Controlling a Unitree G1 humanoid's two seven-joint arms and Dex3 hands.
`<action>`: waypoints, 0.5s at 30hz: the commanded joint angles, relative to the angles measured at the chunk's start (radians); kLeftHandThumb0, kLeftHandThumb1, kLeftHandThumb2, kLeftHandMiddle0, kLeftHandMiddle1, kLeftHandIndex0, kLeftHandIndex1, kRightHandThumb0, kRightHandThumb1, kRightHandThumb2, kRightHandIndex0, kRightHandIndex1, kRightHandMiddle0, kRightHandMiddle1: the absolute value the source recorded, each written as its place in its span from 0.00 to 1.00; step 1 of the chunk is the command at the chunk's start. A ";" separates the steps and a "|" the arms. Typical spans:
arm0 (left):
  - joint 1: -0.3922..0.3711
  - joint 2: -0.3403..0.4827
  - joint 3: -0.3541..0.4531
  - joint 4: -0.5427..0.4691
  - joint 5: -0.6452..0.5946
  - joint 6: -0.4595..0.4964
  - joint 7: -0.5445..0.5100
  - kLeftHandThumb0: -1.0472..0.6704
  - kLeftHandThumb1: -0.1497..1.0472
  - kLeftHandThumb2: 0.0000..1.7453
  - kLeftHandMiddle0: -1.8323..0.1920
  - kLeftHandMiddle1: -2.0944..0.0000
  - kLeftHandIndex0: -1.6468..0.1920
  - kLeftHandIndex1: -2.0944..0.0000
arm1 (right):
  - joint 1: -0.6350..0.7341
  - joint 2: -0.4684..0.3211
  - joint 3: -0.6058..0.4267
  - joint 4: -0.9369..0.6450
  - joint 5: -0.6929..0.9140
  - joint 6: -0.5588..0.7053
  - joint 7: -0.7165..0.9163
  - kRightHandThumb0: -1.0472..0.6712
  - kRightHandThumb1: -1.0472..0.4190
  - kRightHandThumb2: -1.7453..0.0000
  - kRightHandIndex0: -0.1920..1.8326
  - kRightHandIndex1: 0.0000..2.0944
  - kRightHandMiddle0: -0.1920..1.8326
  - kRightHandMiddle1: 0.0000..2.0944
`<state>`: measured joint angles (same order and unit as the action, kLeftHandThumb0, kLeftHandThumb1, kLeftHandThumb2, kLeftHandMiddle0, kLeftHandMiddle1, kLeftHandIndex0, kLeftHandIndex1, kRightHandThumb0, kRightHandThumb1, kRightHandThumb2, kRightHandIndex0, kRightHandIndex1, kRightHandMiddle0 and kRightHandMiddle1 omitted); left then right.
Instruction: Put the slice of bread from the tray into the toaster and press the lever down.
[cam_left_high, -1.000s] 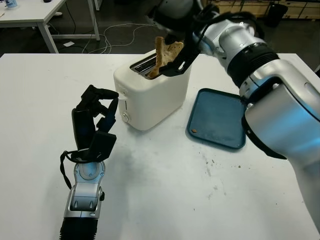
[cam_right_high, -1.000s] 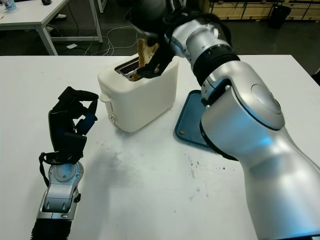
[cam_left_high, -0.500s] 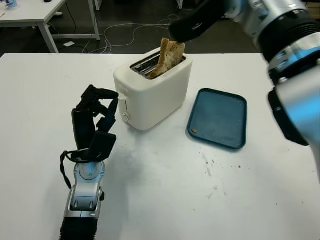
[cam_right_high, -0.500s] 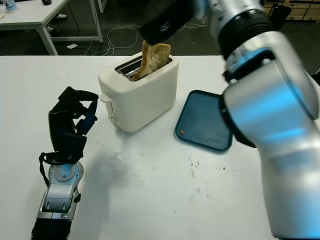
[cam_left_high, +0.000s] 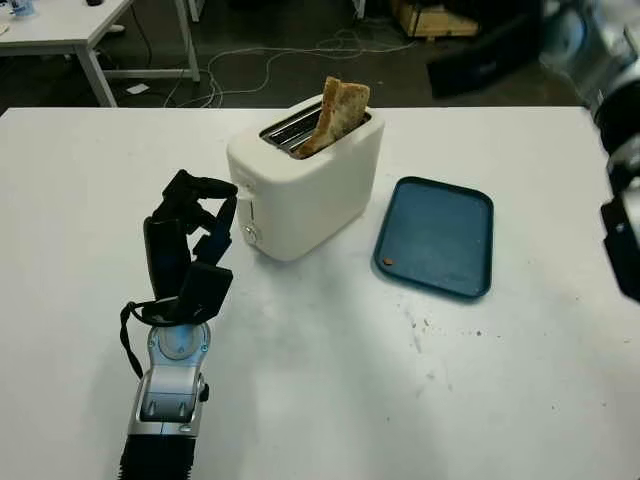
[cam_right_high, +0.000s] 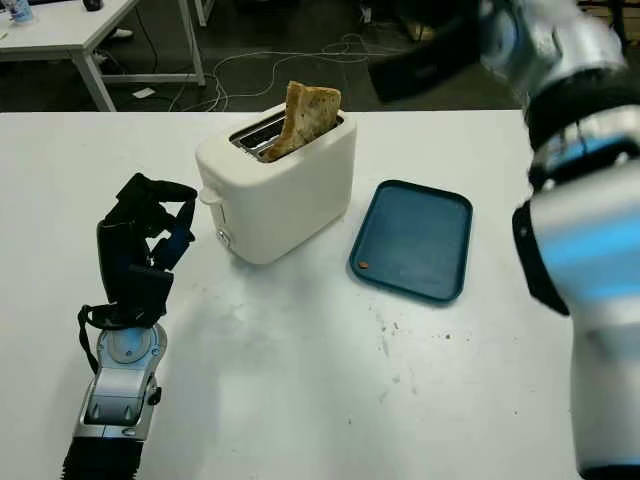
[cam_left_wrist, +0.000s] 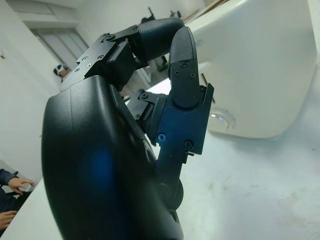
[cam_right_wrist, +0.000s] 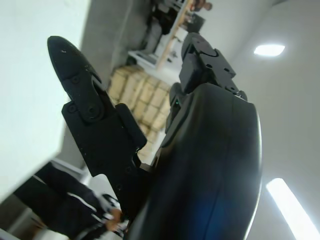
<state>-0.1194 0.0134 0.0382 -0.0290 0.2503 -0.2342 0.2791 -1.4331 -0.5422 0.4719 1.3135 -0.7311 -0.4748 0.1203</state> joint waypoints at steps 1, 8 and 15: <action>0.000 0.003 -0.001 0.004 0.001 -0.007 -0.001 0.33 0.89 0.16 0.52 0.17 0.54 0.29 | 0.019 0.035 -0.005 0.001 0.015 -0.002 -0.045 0.25 0.27 1.00 0.19 0.22 0.30 0.03; 0.000 0.002 -0.002 0.006 0.002 -0.012 0.003 0.33 0.89 0.16 0.52 0.17 0.54 0.29 | 0.013 0.126 0.010 0.016 0.004 0.032 -0.062 0.31 0.29 1.00 0.20 0.21 0.31 0.01; 0.002 0.001 -0.003 0.003 -0.002 -0.004 -0.002 0.33 0.89 0.16 0.52 0.17 0.54 0.29 | -0.020 0.192 0.032 0.023 -0.003 0.045 -0.109 0.28 0.29 1.00 0.17 0.21 0.28 0.00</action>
<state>-0.1194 0.0130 0.0362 -0.0289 0.2498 -0.2342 0.2798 -1.4199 -0.3618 0.5020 1.3328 -0.7277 -0.4446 0.0305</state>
